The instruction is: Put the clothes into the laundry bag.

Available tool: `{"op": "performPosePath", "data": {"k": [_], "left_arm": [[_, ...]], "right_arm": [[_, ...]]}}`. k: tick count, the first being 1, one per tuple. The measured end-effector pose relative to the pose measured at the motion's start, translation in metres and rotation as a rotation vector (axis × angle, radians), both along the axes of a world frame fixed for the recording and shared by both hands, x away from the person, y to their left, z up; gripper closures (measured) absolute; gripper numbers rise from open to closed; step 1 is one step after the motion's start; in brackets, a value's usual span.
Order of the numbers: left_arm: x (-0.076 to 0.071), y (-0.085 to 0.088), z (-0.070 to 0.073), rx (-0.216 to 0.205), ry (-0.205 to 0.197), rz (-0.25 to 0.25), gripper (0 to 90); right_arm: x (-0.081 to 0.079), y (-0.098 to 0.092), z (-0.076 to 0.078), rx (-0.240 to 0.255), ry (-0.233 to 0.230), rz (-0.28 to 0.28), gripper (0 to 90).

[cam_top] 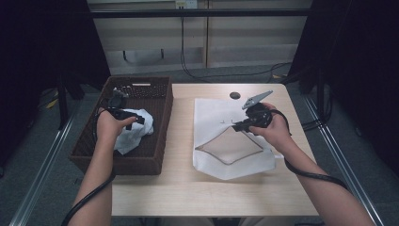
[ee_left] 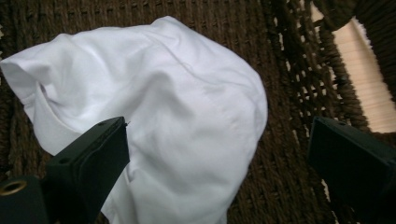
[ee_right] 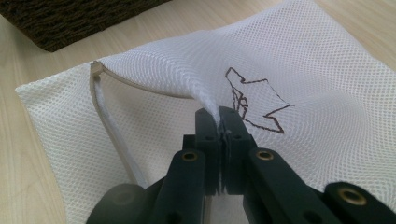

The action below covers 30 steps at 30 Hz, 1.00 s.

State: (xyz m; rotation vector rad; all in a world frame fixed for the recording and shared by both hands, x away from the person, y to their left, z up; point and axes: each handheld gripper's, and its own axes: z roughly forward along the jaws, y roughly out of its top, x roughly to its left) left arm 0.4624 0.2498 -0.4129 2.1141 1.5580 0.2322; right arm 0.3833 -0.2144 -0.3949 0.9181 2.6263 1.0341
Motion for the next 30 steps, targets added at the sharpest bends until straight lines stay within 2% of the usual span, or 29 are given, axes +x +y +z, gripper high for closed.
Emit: {"op": "performPosePath", "data": {"k": [8,11,14,20,27,29,30], "left_arm": [[0.005,0.007,-0.011,0.025,0.010,0.019,4.6],[0.006,0.008,-0.015,0.010,0.017,0.027,4.0],[0.009,0.011,-0.020,0.022,0.019,0.036,3.0],[0.011,0.013,-0.030,0.013,0.037,0.055,2.8],[0.013,0.015,-0.038,-0.006,0.044,0.067,1.6],[0.013,0.015,-0.040,-0.002,0.042,0.064,1.2],[0.013,0.013,-0.041,-0.010,0.040,0.077,1.1]], "right_arm": [[0.000,0.000,-0.001,0.009,0.005,0.006,88.2],[0.000,0.000,-0.001,0.010,0.005,0.008,88.1],[0.000,0.000,-0.001,0.019,0.004,0.003,88.1],[0.001,-0.002,-0.001,0.016,0.003,0.006,88.2],[0.000,-0.002,-0.003,0.010,0.011,0.000,88.1],[0.000,-0.002,-0.003,0.005,0.000,0.000,88.1],[0.001,-0.002,-0.003,0.013,0.007,0.003,88.2]]}}
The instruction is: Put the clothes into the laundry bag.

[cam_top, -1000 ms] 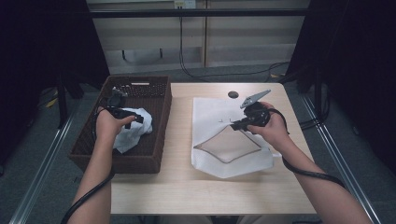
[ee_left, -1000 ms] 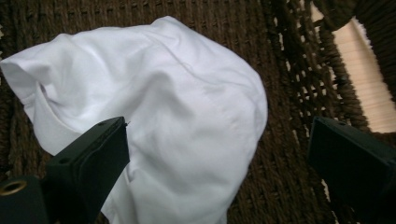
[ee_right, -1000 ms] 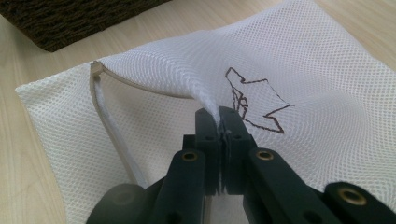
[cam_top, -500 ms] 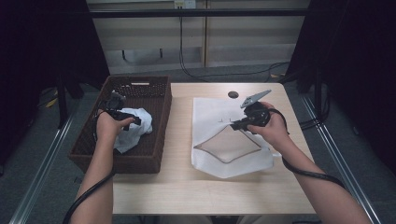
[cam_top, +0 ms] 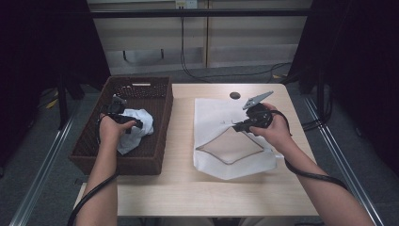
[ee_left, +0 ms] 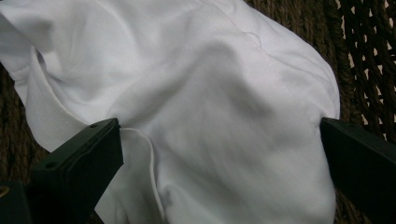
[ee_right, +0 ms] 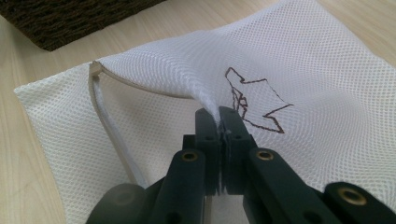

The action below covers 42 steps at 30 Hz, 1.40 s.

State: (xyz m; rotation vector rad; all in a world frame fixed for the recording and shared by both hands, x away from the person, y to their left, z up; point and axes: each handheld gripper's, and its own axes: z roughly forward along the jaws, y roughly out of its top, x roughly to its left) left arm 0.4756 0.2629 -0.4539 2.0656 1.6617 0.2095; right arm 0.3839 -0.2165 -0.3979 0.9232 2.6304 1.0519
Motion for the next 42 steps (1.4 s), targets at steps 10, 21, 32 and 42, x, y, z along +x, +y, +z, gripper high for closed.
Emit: {"op": "performPosePath", "data": {"k": [10,21,32,42], "left_arm": [[0.001,-0.002,-0.012,-0.001,0.031,-0.004,0.3],[0.001,-0.004,-0.020,0.043,0.045,-0.016,0.0],[-0.002,-0.005,-0.023,0.056,0.036,-0.020,2.4],[-0.005,-0.011,-0.019,0.134,0.021,-0.090,23.9]], "right_arm": [[-0.001,0.000,-0.002,-0.014,0.000,-0.008,88.1],[-0.001,0.004,-0.003,-0.005,-0.002,0.007,88.2],[-0.001,0.004,-0.003,0.004,0.001,0.004,88.2],[-0.001,0.005,-0.006,-0.001,0.004,0.005,88.2]]}}
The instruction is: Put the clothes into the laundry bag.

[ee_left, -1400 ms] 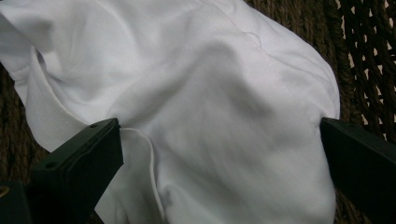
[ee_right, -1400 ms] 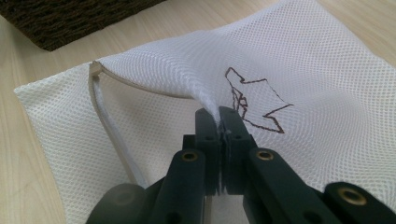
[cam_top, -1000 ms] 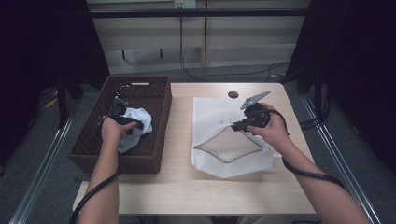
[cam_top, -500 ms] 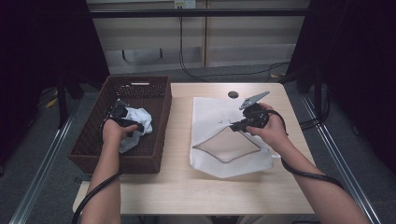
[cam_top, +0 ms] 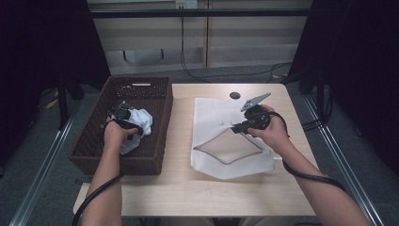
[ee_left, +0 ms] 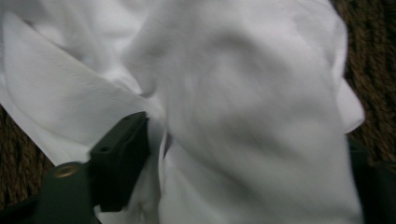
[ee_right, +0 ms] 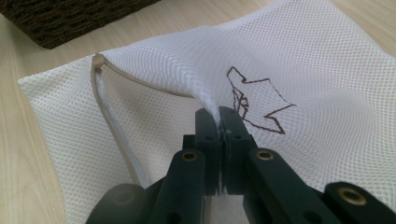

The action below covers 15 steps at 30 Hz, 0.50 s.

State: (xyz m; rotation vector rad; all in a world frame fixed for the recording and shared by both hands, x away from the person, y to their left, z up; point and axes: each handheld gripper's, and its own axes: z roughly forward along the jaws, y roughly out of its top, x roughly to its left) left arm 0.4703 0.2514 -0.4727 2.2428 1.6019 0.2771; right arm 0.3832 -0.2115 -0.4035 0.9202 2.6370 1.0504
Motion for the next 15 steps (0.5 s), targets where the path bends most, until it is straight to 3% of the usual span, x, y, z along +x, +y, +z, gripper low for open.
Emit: {"op": "performPosePath", "data": {"k": [5,9,10,15], "left_arm": [[-0.0016,-0.0052,0.0027,0.014,-0.008,-0.034,42.1],[-0.0023,-0.0072,0.0041,0.026,-0.016,-0.052,50.5],[-0.0024,-0.0077,0.0054,0.038,-0.002,-0.066,52.4],[-0.0028,-0.0091,0.0063,0.036,-0.013,-0.059,58.0]], "right_arm": [[-0.0003,0.0019,-0.0014,0.001,0.006,-0.005,88.1],[-0.0001,0.0031,-0.0026,-0.011,0.002,-0.005,88.2],[0.0002,0.0031,-0.0030,-0.003,0.004,0.001,88.2],[0.0005,0.0021,-0.0034,0.000,0.005,0.003,88.2]]}}
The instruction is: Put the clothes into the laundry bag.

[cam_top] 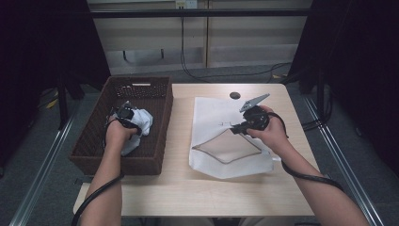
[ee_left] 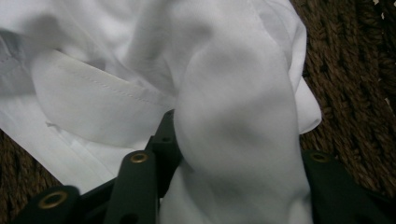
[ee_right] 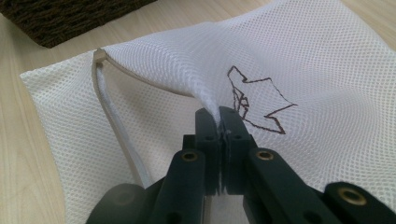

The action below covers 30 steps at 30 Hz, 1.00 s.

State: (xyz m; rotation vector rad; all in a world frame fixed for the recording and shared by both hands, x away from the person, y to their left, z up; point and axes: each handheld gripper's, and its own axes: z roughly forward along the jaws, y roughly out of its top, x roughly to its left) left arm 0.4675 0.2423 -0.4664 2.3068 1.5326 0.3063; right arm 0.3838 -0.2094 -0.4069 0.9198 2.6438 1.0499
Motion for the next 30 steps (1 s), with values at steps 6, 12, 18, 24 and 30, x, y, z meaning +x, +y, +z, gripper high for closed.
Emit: {"op": "performPosePath", "data": {"k": [6,12,18,24,30], "left_arm": [[-0.001,-0.002,0.006,0.001,0.007,0.021,62.5],[-0.002,0.001,0.018,-0.040,0.012,0.040,64.5],[-0.003,-0.002,0.038,-0.077,0.018,0.037,64.7],[-0.004,-0.003,0.054,-0.123,0.012,0.038,64.7],[-0.005,-0.003,0.070,-0.152,0.013,0.037,64.7]], "right_arm": [[-0.001,0.000,-0.001,0.000,0.005,-0.013,88.2],[0.000,0.000,-0.004,-0.003,0.014,-0.009,88.3],[0.001,0.000,-0.002,-0.006,0.015,-0.015,88.2],[0.000,-0.001,-0.002,-0.007,0.015,-0.021,88.3],[0.001,-0.003,-0.001,-0.006,0.014,-0.023,88.4]]}}
